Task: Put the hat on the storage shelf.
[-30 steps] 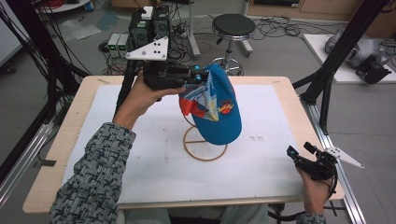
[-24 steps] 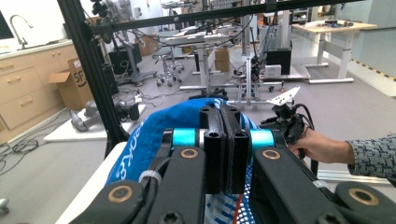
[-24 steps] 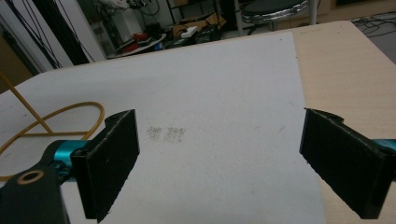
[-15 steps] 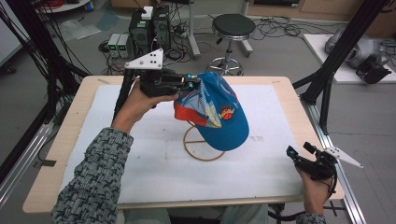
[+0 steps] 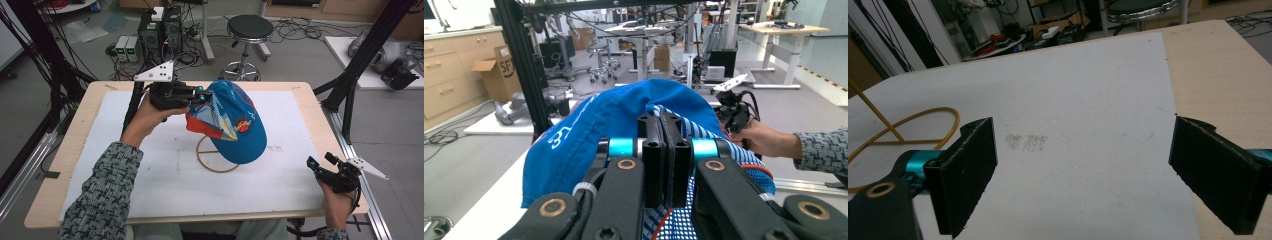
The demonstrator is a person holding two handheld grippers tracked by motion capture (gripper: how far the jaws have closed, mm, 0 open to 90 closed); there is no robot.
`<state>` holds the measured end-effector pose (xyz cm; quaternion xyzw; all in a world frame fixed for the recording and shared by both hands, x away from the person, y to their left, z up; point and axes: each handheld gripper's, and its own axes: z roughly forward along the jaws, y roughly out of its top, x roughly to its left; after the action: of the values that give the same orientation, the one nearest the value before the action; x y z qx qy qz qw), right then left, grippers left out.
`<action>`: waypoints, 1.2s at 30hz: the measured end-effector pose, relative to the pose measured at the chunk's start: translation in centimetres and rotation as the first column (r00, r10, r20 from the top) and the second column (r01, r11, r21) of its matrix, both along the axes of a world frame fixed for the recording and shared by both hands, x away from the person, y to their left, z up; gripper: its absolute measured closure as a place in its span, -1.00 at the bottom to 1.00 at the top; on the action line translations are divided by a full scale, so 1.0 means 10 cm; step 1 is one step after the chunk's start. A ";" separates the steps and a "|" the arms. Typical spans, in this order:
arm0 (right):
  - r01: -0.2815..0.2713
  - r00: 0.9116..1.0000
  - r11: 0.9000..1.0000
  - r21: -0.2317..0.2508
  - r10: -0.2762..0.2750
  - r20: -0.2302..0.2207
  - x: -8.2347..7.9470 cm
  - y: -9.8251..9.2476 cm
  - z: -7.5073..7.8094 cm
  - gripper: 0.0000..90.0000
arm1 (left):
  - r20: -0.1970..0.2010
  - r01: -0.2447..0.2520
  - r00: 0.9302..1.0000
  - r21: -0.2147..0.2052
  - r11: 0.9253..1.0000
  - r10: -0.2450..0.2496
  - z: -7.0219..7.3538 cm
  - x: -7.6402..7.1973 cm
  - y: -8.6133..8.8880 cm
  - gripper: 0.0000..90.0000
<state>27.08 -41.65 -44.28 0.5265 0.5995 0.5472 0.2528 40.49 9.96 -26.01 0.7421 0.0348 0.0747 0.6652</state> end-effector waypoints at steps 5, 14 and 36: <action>0.000 1.000 1.000 0.002 0.000 -0.003 0.00 0.00 0.00 -0.76 | 0.009 0.020 1.000 0.008 1.000 -0.021 0.01 -0.03 -0.05 0.96; -0.003 1.000 1.000 0.002 0.003 -0.005 0.01 0.01 0.00 -0.76 | 0.016 0.049 0.999 0.012 0.999 -0.049 0.00 -0.09 -0.07 0.96; -0.005 1.000 1.000 0.005 0.005 -0.005 0.01 0.00 -0.01 -0.76 | -0.035 -0.005 0.999 -0.025 1.000 0.004 -0.13 0.15 -0.07 0.95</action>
<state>27.13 -41.64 -44.33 0.5271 0.6000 0.5481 0.2487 42.02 9.23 -27.33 0.7348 0.0490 0.0626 0.6736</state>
